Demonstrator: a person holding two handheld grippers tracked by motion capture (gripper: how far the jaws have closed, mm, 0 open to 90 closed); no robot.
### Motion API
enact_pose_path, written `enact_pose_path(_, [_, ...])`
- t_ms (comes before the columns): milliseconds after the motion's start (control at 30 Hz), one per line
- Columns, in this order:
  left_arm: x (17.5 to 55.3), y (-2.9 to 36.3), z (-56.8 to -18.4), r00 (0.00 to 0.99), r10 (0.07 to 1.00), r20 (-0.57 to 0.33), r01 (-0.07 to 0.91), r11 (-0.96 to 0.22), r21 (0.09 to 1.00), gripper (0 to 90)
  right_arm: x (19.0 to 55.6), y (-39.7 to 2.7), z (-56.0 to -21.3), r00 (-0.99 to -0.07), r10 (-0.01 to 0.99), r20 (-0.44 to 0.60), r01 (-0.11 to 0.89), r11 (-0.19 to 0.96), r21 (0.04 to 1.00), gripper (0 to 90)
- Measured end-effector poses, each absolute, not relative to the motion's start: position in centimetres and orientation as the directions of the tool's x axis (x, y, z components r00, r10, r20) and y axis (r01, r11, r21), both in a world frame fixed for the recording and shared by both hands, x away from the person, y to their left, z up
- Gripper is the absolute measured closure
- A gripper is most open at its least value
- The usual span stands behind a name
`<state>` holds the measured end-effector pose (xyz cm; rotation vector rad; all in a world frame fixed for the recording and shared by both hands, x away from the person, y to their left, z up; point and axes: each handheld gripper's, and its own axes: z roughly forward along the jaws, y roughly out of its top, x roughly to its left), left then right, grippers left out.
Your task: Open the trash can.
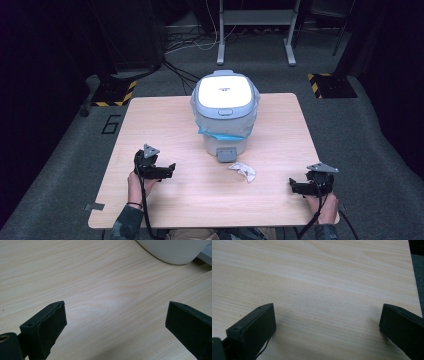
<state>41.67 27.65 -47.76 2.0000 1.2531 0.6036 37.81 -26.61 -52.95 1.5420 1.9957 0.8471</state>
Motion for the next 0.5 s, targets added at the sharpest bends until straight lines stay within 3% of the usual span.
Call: enact_pose_path(500, [43.4,25.1,-46.4,0.492,0.869,0.046,0.548,-0.351,0.759,3.8,37.8,-26.6,-53.0,-0.251,0.968,0.001,0.673,0.174,0.719,0.0])
